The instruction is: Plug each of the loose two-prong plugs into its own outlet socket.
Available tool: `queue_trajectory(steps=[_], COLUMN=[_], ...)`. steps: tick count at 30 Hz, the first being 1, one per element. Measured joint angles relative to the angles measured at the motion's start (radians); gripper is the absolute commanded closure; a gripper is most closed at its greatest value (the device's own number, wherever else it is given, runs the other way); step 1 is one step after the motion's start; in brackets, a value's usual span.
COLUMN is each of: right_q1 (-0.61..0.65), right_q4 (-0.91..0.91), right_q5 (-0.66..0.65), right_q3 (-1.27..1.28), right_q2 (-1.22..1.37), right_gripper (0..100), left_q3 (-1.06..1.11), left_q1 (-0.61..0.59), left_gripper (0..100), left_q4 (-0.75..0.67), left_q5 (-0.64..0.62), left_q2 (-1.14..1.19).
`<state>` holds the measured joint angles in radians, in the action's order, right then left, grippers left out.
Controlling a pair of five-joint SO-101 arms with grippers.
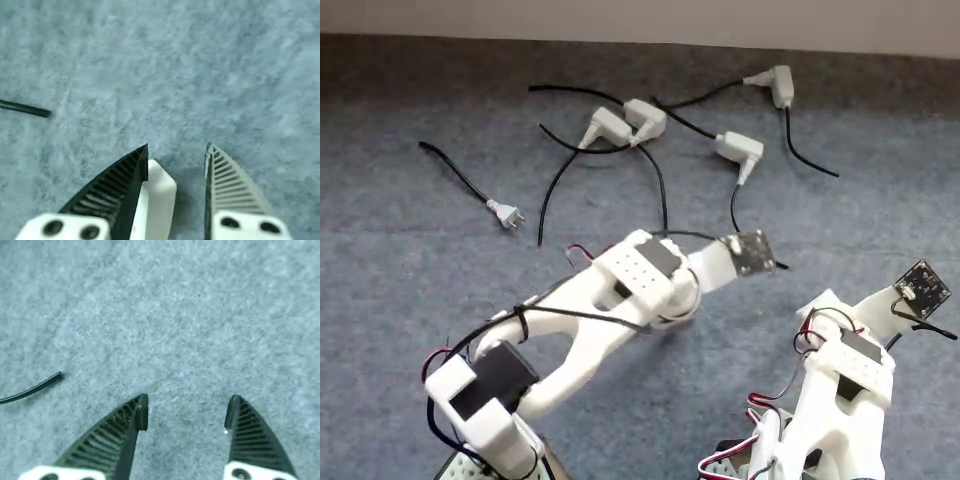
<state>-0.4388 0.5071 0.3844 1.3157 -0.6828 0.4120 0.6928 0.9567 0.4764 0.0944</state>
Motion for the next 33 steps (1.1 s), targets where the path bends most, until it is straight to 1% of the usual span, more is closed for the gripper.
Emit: queue_trajectory(steps=[3,5,8,10,14,18,20,23,26,29,31,33], right_q1=[0.0,0.0,0.0,0.0,0.0,0.0,0.0,0.0,0.0,0.0,0.0,0.008], right_q4=[0.0,0.0,0.0,0.0,0.0,0.0,0.0,0.0,0.0,0.0,0.0,0.0], right_q5=[0.0,0.0,0.0,0.0,0.0,0.0,0.0,0.0,0.0,0.0,0.0,0.0], right_q3=[0.0,0.0,0.0,0.0,0.0,0.0,0.0,0.0,0.0,0.0,0.0,0.0], right_q2=[0.0,0.0,0.0,0.0,0.0,0.0,0.0,0.0,0.0,0.0,0.0,0.0], right_gripper=[75.1,75.1,75.1,75.1,75.1,75.1,75.1,75.1,75.1,75.1,75.1,75.1], left_q3=[0.0,0.0,-0.005,-0.031,-0.1,-0.183,-0.226,-0.313,-0.404,-0.503,-0.571,-0.637], left_q1=[0.035,0.044,0.041,0.038,-0.012,-0.092,-0.153,-0.292,-0.466,-0.62,-0.69,-0.736], left_gripper=[81,82,85,86,86,86,86,82,79,79,79,79], left_q4=[0.057,0.086,0.1,0.1,0.1,0.1,0.101,0.101,0.101,0.107,0.112,0.114], left_q5=[0.0,0.0,0.0,0.0,0.0,0.0,-0.02,-0.133,-0.265,-0.394,-0.457,-0.522], left_q2=[0.0,0.0,0.0,0.002,-0.011,-0.083,-0.123,-0.149,-0.127,-0.032,0.058,0.155])
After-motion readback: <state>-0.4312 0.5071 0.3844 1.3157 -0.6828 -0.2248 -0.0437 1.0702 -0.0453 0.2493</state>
